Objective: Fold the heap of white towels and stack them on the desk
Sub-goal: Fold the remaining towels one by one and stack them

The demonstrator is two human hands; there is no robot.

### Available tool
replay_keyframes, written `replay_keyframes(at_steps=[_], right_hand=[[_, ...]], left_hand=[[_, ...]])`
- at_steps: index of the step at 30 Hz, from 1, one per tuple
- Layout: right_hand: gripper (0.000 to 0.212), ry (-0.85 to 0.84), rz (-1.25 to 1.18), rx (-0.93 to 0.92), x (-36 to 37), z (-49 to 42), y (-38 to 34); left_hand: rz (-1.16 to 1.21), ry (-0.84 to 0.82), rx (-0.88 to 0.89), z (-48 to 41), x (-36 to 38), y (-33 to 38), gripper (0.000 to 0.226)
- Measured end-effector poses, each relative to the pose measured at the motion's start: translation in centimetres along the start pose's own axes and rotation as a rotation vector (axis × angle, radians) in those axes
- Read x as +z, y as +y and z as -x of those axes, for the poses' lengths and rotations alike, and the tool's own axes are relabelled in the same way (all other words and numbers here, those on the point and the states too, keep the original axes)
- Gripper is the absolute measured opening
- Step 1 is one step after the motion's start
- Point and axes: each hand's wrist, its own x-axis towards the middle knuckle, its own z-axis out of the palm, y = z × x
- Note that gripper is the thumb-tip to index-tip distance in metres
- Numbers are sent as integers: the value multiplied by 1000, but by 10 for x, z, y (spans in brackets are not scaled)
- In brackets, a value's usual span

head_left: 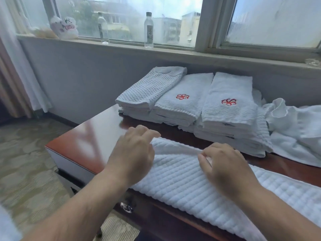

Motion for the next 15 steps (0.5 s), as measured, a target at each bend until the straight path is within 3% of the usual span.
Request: replay_keyframes(at_steps=[3,5,9,15], right_hand=[[38,-120,-57,111,-4,24,22],[60,-260,-63,176,-1,34,34],[89,-304,-14,154,12,35,44],[78,-353,-34,124,6,34,44]], left_hand=[[-112,-294,-12,-3,25,12,52],[-207,-437,-39,-5,38,13,71],[-212,-495,-28,-6,47,4,92],[-219,-491,-95,-6,40,19,73]])
